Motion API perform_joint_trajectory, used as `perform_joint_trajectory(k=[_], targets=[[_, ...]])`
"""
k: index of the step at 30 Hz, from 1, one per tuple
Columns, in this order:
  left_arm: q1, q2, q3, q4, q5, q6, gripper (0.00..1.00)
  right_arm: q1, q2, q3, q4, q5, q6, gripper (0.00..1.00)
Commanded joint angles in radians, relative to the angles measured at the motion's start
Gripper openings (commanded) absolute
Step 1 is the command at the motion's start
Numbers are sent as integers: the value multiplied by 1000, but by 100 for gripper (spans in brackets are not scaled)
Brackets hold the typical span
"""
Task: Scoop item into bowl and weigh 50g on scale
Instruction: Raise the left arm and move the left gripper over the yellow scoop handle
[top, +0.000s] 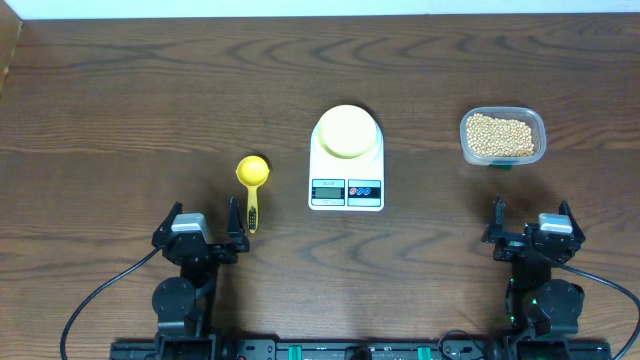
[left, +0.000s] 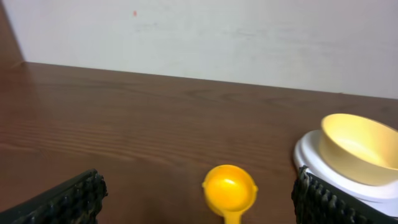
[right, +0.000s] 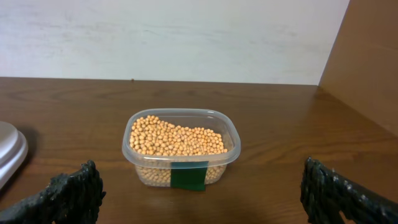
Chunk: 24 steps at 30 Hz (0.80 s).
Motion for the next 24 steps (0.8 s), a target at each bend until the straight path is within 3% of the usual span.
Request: perform_joint_trajectory(k=[1,15,24], targets=[[4,-9,-11,-12,123,-27,98,-7,-5,-2,-3,-2,-9,99],[5,-9,105,-8,161,-27,98,-7,-5,-2,-3,-2,-9,99],[5,62,340,-228,162,-27,98,-7,-5,-2,-3,-2,-9,99]])
